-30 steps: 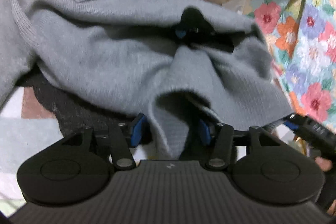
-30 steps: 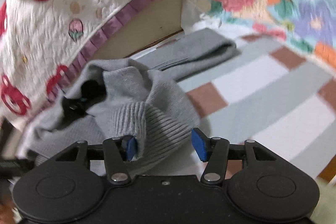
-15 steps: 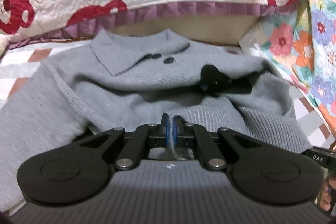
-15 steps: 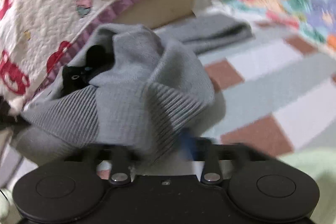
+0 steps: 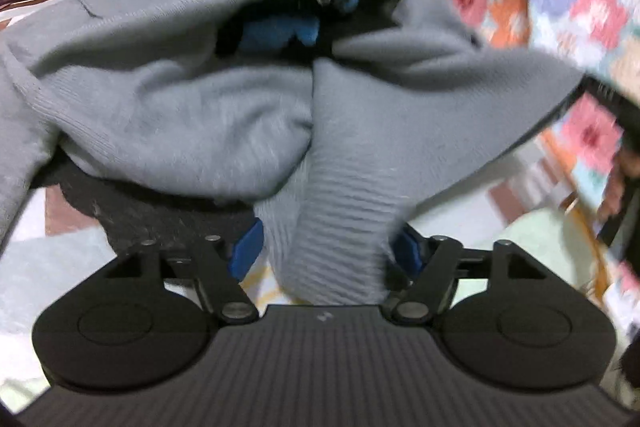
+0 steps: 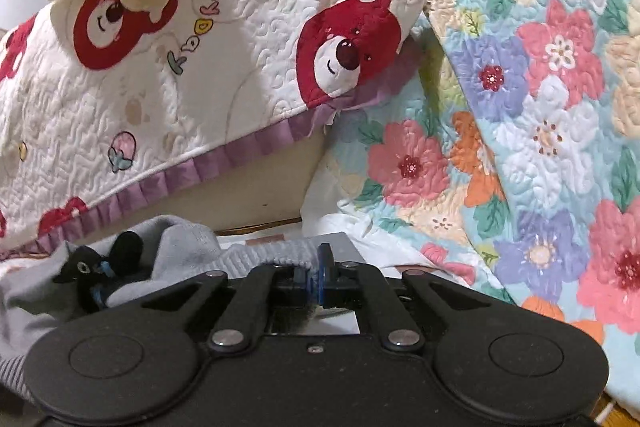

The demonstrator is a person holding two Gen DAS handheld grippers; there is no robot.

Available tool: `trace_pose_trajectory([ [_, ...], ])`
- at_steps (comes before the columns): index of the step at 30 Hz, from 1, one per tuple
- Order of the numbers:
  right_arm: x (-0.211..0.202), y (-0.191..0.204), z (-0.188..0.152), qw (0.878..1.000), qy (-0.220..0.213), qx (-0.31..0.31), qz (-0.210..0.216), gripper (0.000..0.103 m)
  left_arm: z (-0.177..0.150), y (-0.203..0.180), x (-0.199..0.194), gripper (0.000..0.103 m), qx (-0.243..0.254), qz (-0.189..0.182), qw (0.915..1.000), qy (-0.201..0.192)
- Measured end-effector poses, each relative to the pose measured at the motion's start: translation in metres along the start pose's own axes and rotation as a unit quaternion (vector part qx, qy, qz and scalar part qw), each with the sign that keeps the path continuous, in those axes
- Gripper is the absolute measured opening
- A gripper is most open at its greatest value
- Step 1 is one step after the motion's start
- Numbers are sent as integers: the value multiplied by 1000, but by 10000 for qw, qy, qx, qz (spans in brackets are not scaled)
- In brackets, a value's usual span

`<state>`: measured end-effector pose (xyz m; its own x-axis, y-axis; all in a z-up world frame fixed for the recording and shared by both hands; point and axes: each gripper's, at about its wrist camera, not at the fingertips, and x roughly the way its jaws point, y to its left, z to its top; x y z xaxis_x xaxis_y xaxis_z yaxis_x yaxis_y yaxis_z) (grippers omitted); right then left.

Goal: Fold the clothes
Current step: 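Pull the hem with both grippers to spread the sweater flat, cat patch up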

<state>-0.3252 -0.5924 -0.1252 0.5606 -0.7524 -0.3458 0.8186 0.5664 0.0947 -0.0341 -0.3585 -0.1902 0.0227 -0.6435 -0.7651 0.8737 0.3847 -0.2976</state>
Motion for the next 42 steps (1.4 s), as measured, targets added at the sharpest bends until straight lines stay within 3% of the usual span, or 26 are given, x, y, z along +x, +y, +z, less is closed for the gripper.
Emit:
trace_pose_trajectory([
  [2,5,-3,-3,10000,43,23,22,3,-1,-2,8,68,33,323,9995,25],
  [3,7,-6,-4,10000,69,44,28,3,0,-3,10,53,65,436,9990,16],
  [4,8,-8,-5,9999,98,63,34,3,0,-3,11,14,113,521,9986,0],
  [5,10,-11,-6,9999,128,82,42,3,1,-4,11,6,183,573,9982,-24],
  [11,21,-24,-23,9980,536,302,166,3,9,0,-26,5,206,1101,9897,-894],
  [15,17,-21,-26,9958,630,550,373,3,19,2,-71,5,429,1536,9752,-1532],
  [19,-9,-15,-15,9808,666,1369,1219,3,18,-10,-123,5,975,1869,9571,-1986],
  [23,-48,1,-1,9753,409,1396,1659,3,10,-25,-180,5,1371,2144,9351,-2465],
  [25,-64,3,9,9713,291,1461,1856,3,7,-26,-213,5,1301,2195,9292,-2675],
  [27,-83,1,22,9669,120,1599,1986,3,4,-24,-246,5,1123,2102,9330,-2698],
  [30,-121,-5,30,9604,-161,1818,2103,3,-18,-16,-292,5,863,1726,9475,-2550],
  [34,-129,-7,1,9686,391,1606,1855,3,-68,10,-279,5,67,1195,9808,-1540],
  [36,-133,-8,-14,9712,667,1496,1728,3,-93,23,-250,5,-371,977,9905,-896],
  [39,-140,-10,-36,9732,1080,1330,1535,3,-119,33,-217,5,-870,691,9937,-172],
  [42,-147,-8,-34,9745,1034,1161,1619,3,-128,26,-218,5,-766,689,9946,-143],
])
